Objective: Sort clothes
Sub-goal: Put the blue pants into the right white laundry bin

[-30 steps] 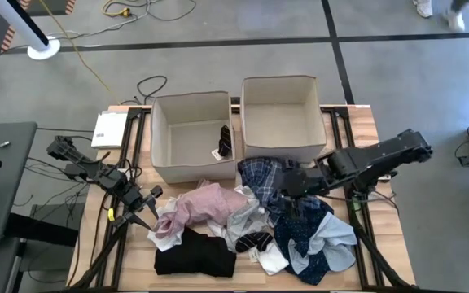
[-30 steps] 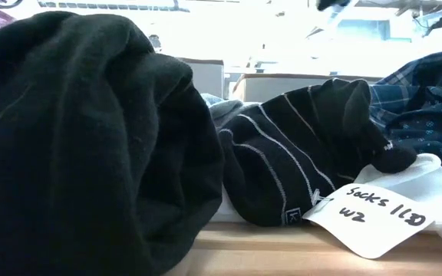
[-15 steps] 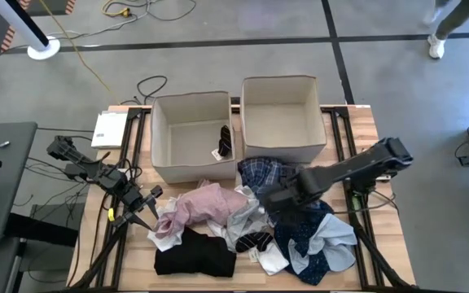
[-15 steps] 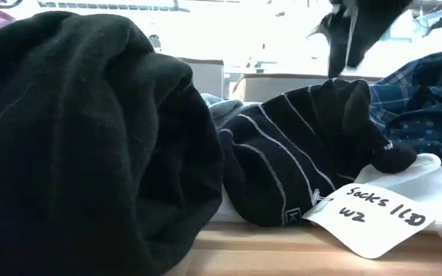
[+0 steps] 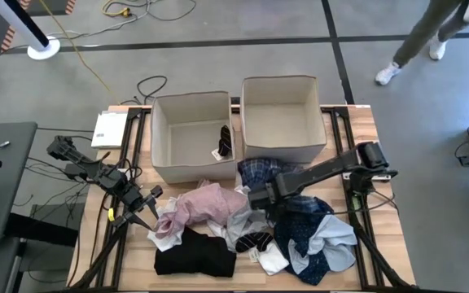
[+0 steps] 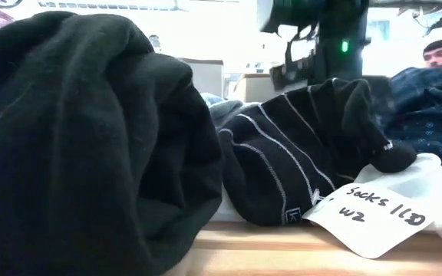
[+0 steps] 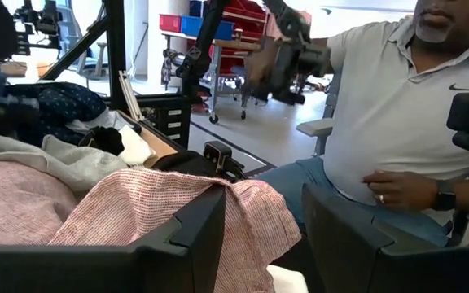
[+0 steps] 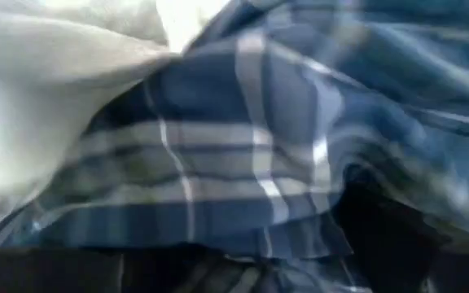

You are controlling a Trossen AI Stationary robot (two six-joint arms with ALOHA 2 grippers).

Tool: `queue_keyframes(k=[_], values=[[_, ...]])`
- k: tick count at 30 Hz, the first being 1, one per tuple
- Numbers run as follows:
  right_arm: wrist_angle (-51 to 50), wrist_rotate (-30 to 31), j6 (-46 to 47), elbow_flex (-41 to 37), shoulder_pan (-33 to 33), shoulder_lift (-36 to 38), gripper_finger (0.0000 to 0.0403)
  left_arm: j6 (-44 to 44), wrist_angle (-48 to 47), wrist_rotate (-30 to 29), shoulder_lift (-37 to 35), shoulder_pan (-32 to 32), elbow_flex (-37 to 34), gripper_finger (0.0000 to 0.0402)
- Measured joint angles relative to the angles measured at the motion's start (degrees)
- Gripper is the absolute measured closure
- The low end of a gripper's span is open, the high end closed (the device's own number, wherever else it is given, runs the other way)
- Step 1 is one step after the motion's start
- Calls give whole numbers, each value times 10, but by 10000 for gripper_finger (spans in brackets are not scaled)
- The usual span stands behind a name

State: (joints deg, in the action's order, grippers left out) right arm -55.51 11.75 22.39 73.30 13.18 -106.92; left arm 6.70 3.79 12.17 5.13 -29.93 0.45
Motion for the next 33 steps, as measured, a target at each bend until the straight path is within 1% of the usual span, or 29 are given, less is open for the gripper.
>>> queue_keyframes(k=[2,4,6,8,10,11,13,16,17,18,23,27,33], values=[[49,-38,1,-31,-3,-7,54,0,0,0,0,0,0,244],[90,-55,9,-56,-3,-16,53,0,0,0,0,0,0,244],[119,-62,15,-77,-1,-24,65,0,0,0,0,0,0,244],[127,-63,16,-80,9,-34,92,0,0,0,0,0,0,244],[134,-58,14,-80,19,-38,134,0,0,0,1,0,0,244],[139,-57,13,-81,22,-39,162,0,0,0,1,0,0,244],[154,-50,13,-83,29,-36,229,0,0,0,1,0,0,244],[166,-43,11,-85,35,-27,348,0,0,0,1,0,0,244],[167,-42,9,-86,38,-25,370,0,0,0,1,0,0,244],[167,-34,11,-86,42,-23,376,0,0,0,1,0,0,244],[151,14,32,-79,62,-2,376,0,0,0,1,0,0,244],[99,77,45,-50,84,34,376,0,0,0,1,0,0,244],[55,185,50,4,112,101,376,0,0,0,1,0,0,244]])
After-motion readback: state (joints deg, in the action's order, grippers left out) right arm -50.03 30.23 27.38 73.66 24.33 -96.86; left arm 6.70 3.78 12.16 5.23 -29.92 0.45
